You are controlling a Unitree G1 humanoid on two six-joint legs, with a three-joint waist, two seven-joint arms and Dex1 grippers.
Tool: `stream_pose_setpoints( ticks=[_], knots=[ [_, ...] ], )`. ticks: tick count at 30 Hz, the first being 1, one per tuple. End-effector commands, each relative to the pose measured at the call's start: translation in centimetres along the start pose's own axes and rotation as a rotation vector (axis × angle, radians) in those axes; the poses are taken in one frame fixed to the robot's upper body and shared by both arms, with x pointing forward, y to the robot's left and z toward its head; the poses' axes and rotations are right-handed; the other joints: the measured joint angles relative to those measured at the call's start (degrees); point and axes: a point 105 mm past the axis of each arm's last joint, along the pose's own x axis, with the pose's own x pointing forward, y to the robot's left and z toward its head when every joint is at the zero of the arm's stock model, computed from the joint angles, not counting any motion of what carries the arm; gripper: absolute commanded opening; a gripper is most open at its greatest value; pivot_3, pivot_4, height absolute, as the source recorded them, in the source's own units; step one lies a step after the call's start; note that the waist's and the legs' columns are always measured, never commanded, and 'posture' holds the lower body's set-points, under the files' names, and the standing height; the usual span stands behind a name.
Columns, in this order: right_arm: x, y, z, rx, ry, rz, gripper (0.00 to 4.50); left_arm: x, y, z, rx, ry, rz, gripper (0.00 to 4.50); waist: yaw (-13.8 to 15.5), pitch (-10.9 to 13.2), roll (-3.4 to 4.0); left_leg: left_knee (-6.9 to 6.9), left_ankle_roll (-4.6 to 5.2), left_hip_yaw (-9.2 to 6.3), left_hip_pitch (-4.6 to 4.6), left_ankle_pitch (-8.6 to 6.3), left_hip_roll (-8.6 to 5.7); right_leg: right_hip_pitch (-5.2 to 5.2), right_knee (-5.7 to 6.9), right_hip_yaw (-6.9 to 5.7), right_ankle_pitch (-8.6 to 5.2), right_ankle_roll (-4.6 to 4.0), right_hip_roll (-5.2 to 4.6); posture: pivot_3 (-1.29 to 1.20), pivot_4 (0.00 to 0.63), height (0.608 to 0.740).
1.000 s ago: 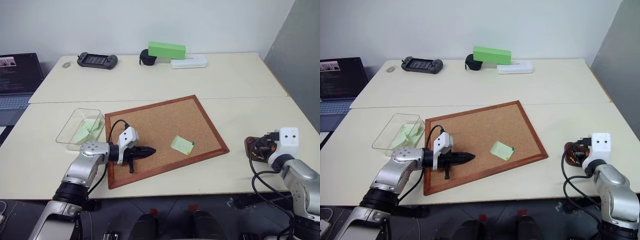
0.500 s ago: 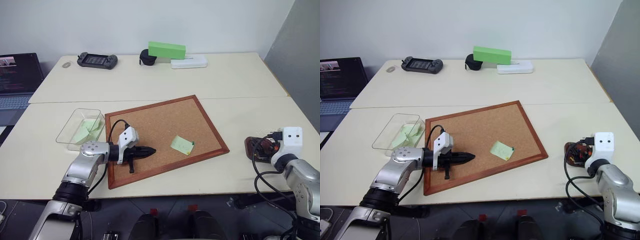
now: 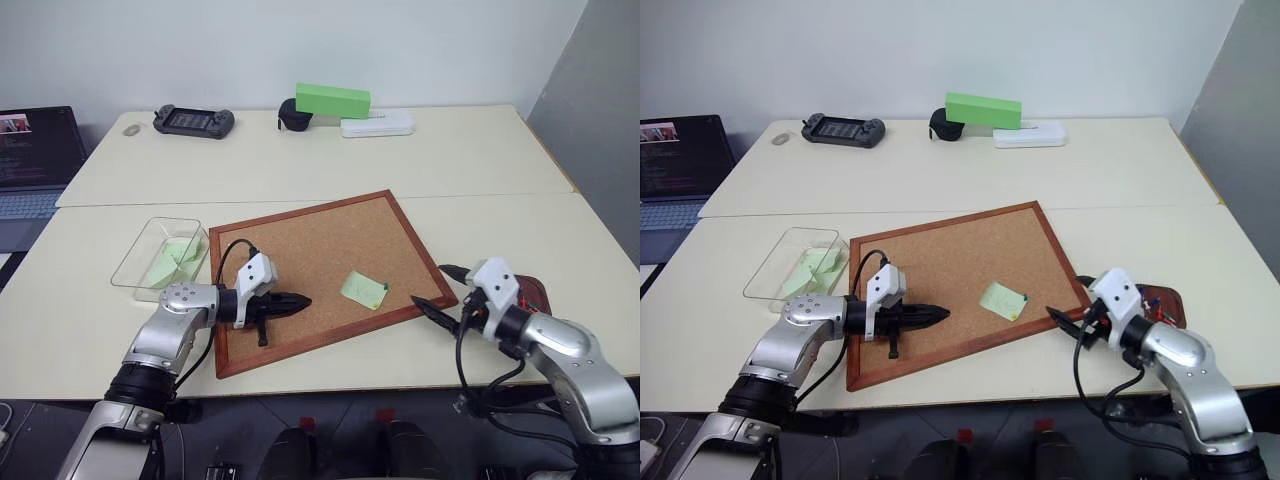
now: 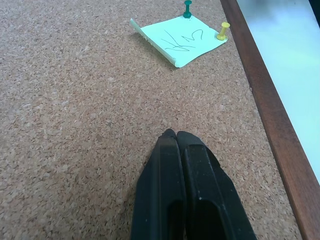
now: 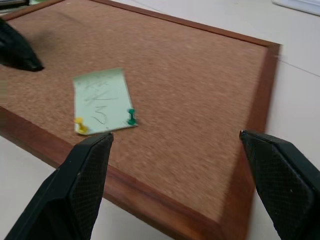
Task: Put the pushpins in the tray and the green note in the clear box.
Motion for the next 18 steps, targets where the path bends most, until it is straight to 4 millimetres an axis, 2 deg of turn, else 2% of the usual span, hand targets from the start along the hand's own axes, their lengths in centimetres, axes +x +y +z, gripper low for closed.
stream_pose_setpoints(
  ticks=[1,11,18],
  knots=[
    [1.7,0.6,1.0,-0.012,-0.063,0.048,4.31,0.2,-1.0,-2.3,-0.043,0.087,-0.031,0.00,0.0,0.0,0.00,0.00,0.00,0.00,0.00,0.00,0.01,0.00,0.00,-0.01,0.00,0.00,0.00,0.00,0.150,0.740],
    [4.4,1.4,-0.8,0.017,-0.045,0.118,4.31,-0.1,-1.2,-2.6,-0.035,0.103,-0.034,0.00,0.0,0.0,-0.01,-0.02,0.00,0.00,-0.02,0.00,0.00,-0.03,-0.03,0.00,0.00,-0.01,-0.02,0.00,0.150,0.740],
    [5.7,1.5,-0.2,0.048,-0.073,0.127,4.31,-0.1,-1.4,-2.6,-0.042,0.105,-0.046,0.00,-0.1,0.0,0.00,-0.01,0.00,0.00,-0.01,0.00,0.01,-0.04,0.00,0.00,0.00,-0.01,-0.01,0.00,0.150,0.740]
  ],
)
